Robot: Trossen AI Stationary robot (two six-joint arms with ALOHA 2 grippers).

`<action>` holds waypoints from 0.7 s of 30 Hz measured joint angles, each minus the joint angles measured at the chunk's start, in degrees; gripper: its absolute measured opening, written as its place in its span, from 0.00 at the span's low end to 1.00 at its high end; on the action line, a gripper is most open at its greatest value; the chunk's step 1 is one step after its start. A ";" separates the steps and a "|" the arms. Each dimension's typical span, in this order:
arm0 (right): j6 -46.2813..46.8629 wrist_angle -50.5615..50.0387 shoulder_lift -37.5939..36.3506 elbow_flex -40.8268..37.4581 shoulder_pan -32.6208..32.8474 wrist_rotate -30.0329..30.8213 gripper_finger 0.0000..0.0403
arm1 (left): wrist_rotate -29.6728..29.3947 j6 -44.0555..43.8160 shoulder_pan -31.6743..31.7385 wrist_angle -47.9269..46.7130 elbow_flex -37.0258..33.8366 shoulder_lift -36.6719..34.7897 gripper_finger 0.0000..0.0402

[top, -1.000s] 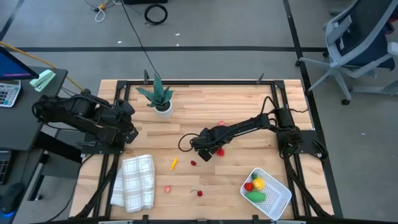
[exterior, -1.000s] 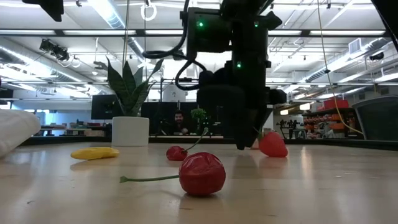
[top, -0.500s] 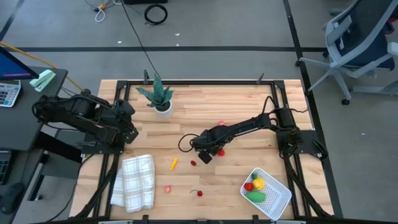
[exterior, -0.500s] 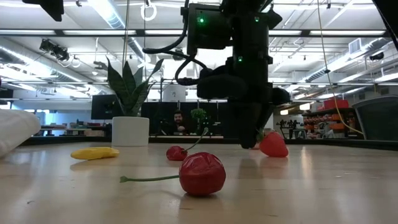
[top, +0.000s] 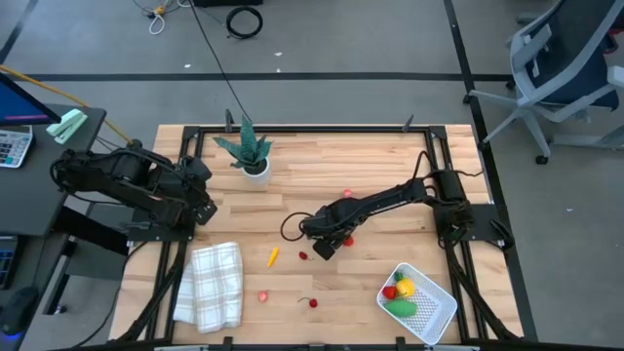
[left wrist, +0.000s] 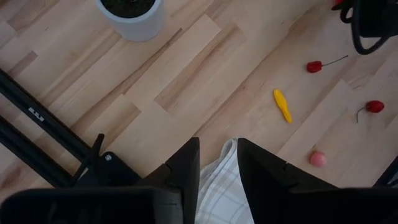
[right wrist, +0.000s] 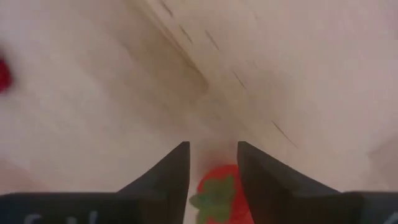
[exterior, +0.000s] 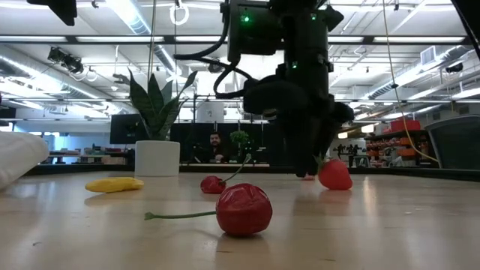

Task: Pick and placing Produce into tupperware
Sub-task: Put the red strawberry into the white bin

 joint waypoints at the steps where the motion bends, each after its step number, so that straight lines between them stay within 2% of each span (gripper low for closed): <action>1: -0.02 -0.07 -0.13 0.00 0.28 -0.09 0.34 | 0.00 0.00 0.00 0.02 0.00 -0.02 0.29; 8: -1.61 0.11 -0.17 0.00 1.77 1.55 0.22 | 0.00 -0.01 0.01 0.02 0.00 0.00 0.28; 15: -2.96 0.13 -0.18 0.00 1.84 2.05 0.03 | 0.00 -0.02 0.01 0.30 0.00 0.00 0.28; 21: -4.88 0.11 -0.17 0.00 1.84 2.09 0.02 | 0.00 -0.02 0.00 0.81 0.00 0.00 0.28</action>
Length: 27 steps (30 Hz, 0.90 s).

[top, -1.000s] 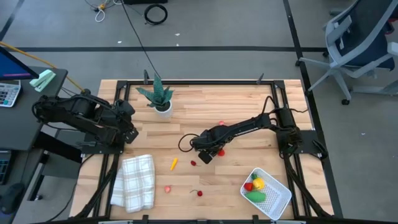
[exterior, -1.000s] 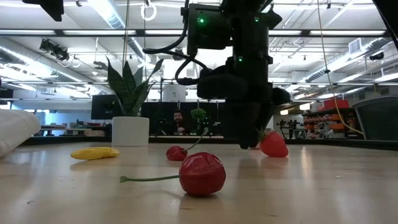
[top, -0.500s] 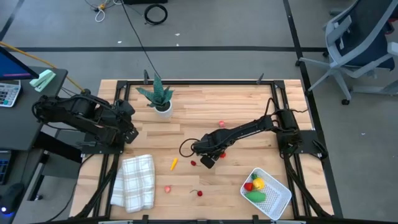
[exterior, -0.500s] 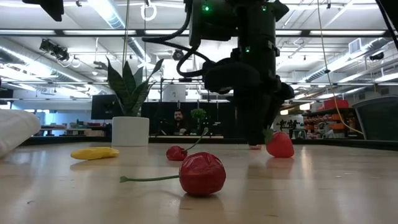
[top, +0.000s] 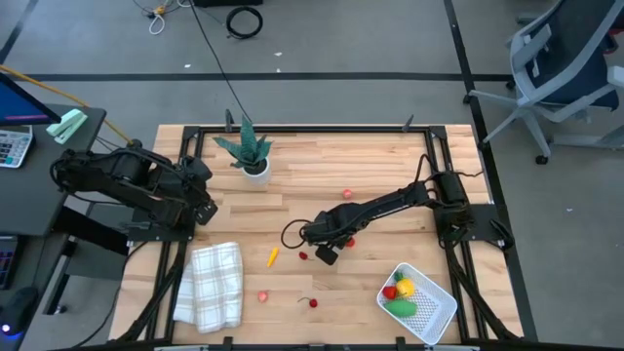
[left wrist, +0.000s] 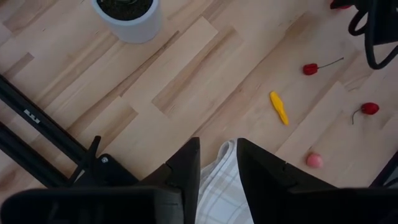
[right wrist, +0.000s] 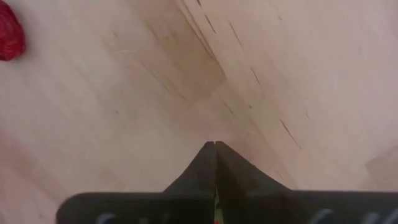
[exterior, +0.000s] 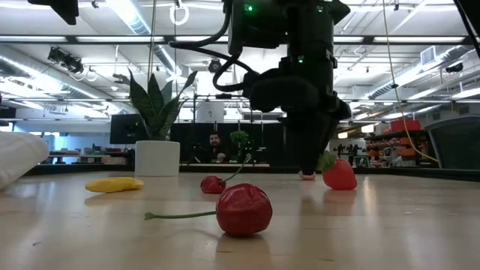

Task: Pick and placing Produce into tupperware
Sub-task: Put the red strawberry into the white bin

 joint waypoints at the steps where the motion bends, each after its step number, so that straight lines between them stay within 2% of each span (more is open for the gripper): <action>1: -0.28 0.02 -0.02 0.00 0.00 0.00 0.01 | 0.00 0.00 0.01 0.02 0.00 0.00 0.28; 8: 1.49 -0.13 -6.77 0.00 0.89 0.39 0.01 | 0.00 0.00 0.02 0.11 0.00 0.00 0.28; 15: 12.10 -0.69 -21.16 0.07 5.71 0.57 0.01 | -0.02 0.00 0.00 0.29 0.00 -0.01 0.27; 21: 26.45 -4.52 -29.47 0.07 15.96 1.71 0.00 | -0.02 0.00 0.01 0.57 0.00 0.00 0.28; 27: 48.60 -13.08 -28.98 0.07 30.02 1.65 0.00 | -0.03 0.00 0.02 1.36 0.00 0.00 0.28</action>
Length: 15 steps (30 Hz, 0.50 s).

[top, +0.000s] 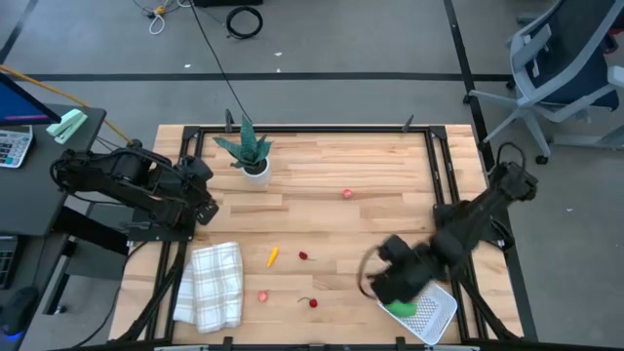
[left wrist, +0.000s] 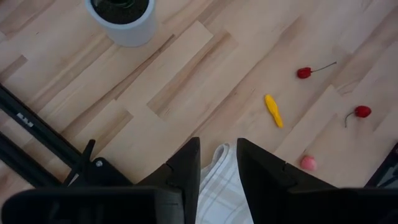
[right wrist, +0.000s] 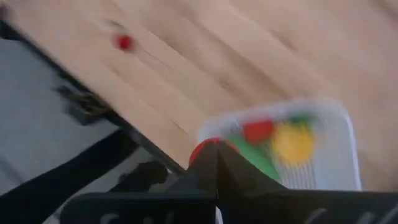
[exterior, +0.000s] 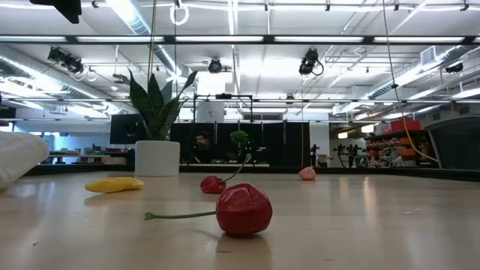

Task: Pick and placing Produce into tupperware
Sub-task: Put the red strawberry into the white bin

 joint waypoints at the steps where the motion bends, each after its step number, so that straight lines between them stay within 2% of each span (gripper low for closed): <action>1: 4.22 -1.49 0.68 0.00 2.21 -0.06 0.00 | -0.08 0.00 -0.01 0.33 0.00 0.00 0.28; 4: 15.80 -3.59 2.98 -0.04 7.48 -0.23 0.00 | -0.89 0.02 -0.02 1.40 0.00 0.00 0.28; 7: 23.22 -3.29 5.08 -0.04 10.96 -0.46 0.00 | -1.29 0.00 0.00 2.32 0.00 0.00 0.27; 15: 33.92 -3.03 11.53 -0.04 16.76 -6.67 0.00 | -1.30 0.00 -0.01 4.52 0.00 0.00 0.27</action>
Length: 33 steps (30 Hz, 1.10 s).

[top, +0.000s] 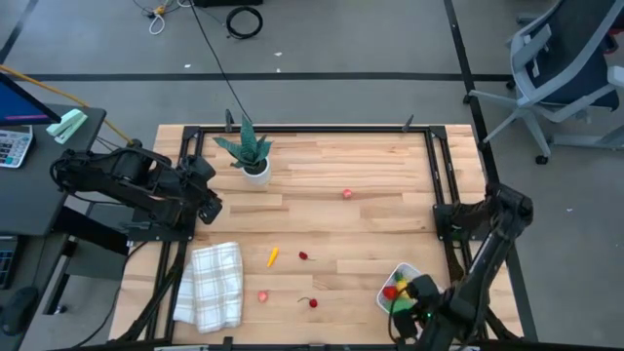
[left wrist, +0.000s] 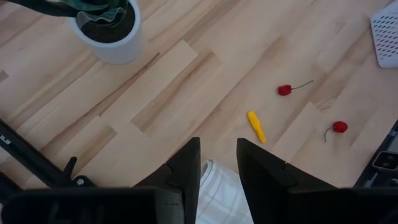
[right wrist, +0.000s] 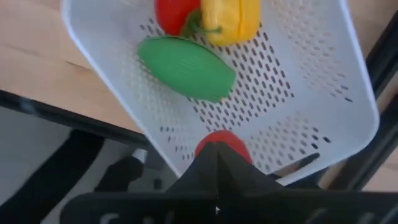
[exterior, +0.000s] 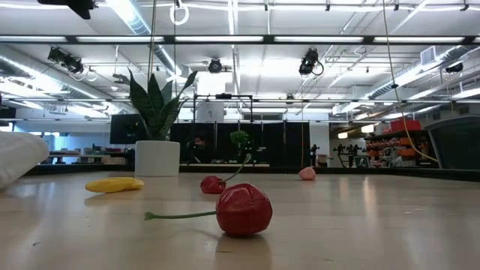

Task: Pick and placing Produce into tupperware
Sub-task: Put the red strawberry into the white bin, then put the top red cherry into the white bin

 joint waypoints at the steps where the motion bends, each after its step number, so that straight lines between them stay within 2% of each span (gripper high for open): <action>1: 0.07 0.20 0.75 0.00 0.28 -0.26 0.00 | 0.00 0.00 -0.01 0.26 0.00 0.00 0.28; 7: -0.11 0.73 3.87 0.00 0.60 -0.51 0.03 | 0.00 0.00 0.00 0.44 0.00 0.00 0.28; 16: -1.06 1.09 7.40 -0.02 0.56 -1.24 0.17 | 0.00 0.01 -0.01 0.42 0.00 0.00 0.28; 23: -1.05 -0.95 3.64 -0.04 -1.95 0.50 0.25 | 0.02 -1.69 0.00 0.42 0.00 0.00 0.28; 27: -4.17 -3.05 -0.85 -0.04 -4.92 8.29 0.29 | 0.32 -2.78 -0.22 0.42 0.01 0.26 0.31; 33: -21.04 -3.08 -6.65 -0.02 -11.43 31.01 0.35 | 3.04 7.58 -2.18 1.70 -0.09 4.56 0.38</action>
